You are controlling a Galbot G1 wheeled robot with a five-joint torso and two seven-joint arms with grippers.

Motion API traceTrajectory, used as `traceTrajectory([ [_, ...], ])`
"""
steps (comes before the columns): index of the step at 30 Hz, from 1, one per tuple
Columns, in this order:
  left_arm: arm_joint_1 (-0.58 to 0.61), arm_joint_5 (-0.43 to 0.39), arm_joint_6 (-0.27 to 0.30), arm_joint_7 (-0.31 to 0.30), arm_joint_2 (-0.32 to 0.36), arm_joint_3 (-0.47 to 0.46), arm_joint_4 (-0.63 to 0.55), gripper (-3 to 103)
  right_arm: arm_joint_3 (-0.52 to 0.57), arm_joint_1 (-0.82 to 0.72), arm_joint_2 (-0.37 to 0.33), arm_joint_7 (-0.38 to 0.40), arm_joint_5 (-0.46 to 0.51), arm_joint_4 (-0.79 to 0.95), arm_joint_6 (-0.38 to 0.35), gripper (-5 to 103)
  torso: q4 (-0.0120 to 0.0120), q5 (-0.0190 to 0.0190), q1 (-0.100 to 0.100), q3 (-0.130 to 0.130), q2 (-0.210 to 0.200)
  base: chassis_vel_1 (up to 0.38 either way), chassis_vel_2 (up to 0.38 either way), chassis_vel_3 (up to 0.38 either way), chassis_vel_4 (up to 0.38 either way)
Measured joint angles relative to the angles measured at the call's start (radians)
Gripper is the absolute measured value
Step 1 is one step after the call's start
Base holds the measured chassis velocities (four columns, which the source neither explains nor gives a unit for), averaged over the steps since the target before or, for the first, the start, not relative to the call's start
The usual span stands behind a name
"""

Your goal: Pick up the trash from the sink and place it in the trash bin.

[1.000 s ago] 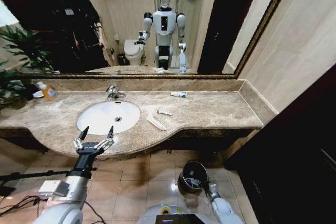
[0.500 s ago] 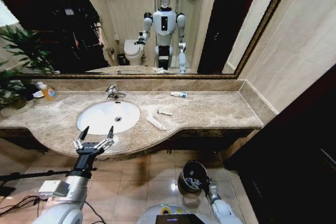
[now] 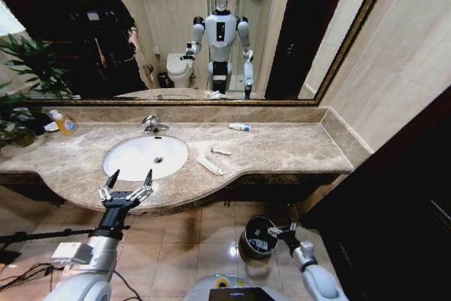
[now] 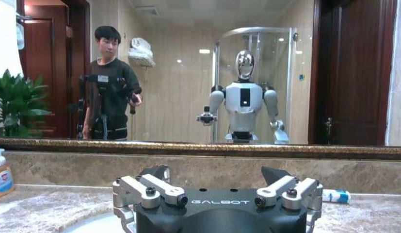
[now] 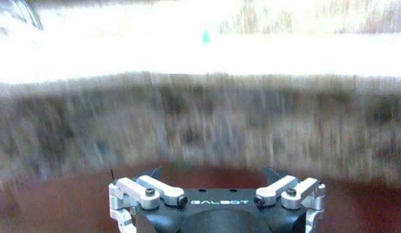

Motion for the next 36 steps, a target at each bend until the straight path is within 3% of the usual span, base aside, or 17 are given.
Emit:
traceTrajectory([
  [3,0.000,0.000,0.000,0.000,0.000,0.000,0.000,100,0.010,-0.014,-0.015,0.016,0.010,0.110,-0.026,100,0.0001,-0.0003,0.000,0.000,0.000,0.000,0.000,0.000,0.000],
  [7,0.000,0.000,0.000,0.000,0.000,0.000,0.000,100,0.003,0.065,-0.040,0.051,0.027,0.253,-0.126,100,0.0003,0.0001,0.000,0.000,0.000,0.000,0.000,0.000,0.000],
  [8,0.000,0.000,0.000,0.000,0.000,0.000,0.000,100,0.003,0.065,-0.040,0.051,0.027,0.253,-0.126,100,0.0003,0.0001,0.000,0.000,0.000,0.000,0.000,0.000,0.000],
  [12,0.000,0.000,0.000,0.000,0.000,0.000,0.000,100,-0.036,0.187,-0.075,0.063,0.074,0.333,-0.278,100,0.0003,0.0000,0.000,0.000,0.000,0.000,0.000,0.000,0.000],
  [16,0.000,0.000,0.000,0.000,0.000,0.000,0.000,100,-0.071,0.294,-0.100,0.043,0.110,0.335,-0.363,100,0.0002,0.0000,0.000,0.000,0.000,0.000,0.000,0.000,0.000],
  [18,0.000,0.000,0.000,0.000,0.000,0.000,0.000,100,-0.077,0.313,-0.104,0.036,0.112,0.327,-0.373,100,0.0003,-0.0001,0.000,0.000,0.000,0.000,0.000,0.000,0.000],
  [22,0.000,0.000,0.000,0.000,0.000,0.000,0.000,100,-0.183,0.560,-0.149,-0.030,0.134,0.166,-0.421,100,0.0005,0.0000,0.000,0.000,0.000,0.000,0.000,0.000,0.000],
  [27,0.000,0.000,0.000,0.000,0.000,0.000,0.000,100,-0.271,0.707,-0.154,-0.059,0.160,0.024,-0.434,100,0.0002,0.0001,0.000,0.000,0.000,0.000,0.000,0.000,0.000],
  [31,0.000,0.000,0.000,0.000,0.000,0.000,0.000,100,-0.373,0.927,-0.137,-0.145,0.172,-0.177,-0.447,100,0.0003,0.0000,0.000,0.000,0.000,0.000,0.000,0.000,0.000],
  [36,0.000,0.000,0.000,0.000,0.000,0.000,0.000,100,-0.439,1.076,-0.097,-0.216,0.143,-0.362,-0.438,100,0.0003,0.0000,0.000,0.000,0.000,0.000,0.000,0.000,0.000],
])
